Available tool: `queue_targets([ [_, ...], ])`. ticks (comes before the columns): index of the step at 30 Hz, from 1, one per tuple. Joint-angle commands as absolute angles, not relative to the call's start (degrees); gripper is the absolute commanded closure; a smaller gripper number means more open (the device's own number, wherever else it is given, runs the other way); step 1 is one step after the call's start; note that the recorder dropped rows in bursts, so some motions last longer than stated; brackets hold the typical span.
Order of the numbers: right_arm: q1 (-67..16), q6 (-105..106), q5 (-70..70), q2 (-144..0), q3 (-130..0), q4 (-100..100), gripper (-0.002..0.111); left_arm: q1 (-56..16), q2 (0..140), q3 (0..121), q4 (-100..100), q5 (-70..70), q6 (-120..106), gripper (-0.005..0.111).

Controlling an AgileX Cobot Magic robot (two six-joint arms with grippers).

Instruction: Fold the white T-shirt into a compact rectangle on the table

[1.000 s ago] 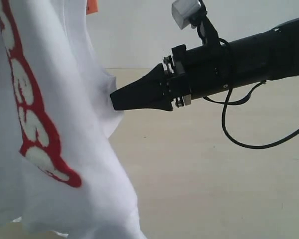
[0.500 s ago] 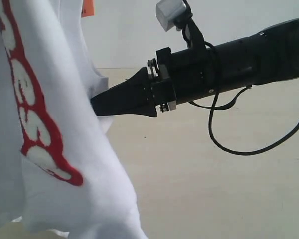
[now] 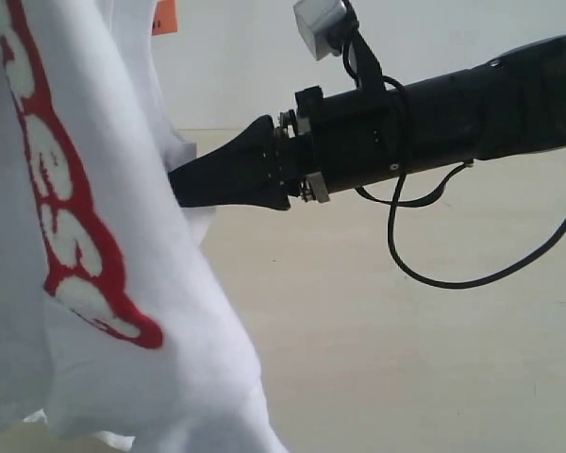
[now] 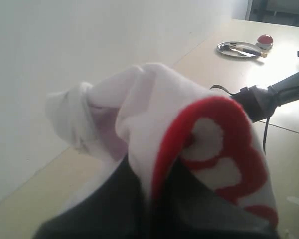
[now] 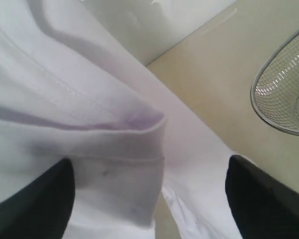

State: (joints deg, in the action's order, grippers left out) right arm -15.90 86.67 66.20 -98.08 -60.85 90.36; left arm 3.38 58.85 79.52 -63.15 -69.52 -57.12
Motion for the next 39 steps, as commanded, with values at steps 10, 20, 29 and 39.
queue_targets([
  [10, -16.00, 84.06, 68.68, -97.91, -60.65, 90.93, 0.037, 3.26, 58.48, 79.39, -64.47, -68.86, -56.36, 0.102],
  [20, -16.00, 84.28, 69.96, -97.91, -60.65, 91.04, 0.040, 3.26, 58.48, 79.39, -64.47, -68.96, -56.12, 0.102],
  [29, -16.00, 82.43, 69.96, -97.80, -60.65, 90.43, 0.087, 3.26, 58.48, 79.39, -64.47, -68.96, -56.12, 0.102],
  [39, -15.88, 82.54, 69.96, -97.80, -60.65, 90.43, 0.108, 3.26, 58.48, 79.39, -62.72, -69.19, -55.84, 0.102],
])
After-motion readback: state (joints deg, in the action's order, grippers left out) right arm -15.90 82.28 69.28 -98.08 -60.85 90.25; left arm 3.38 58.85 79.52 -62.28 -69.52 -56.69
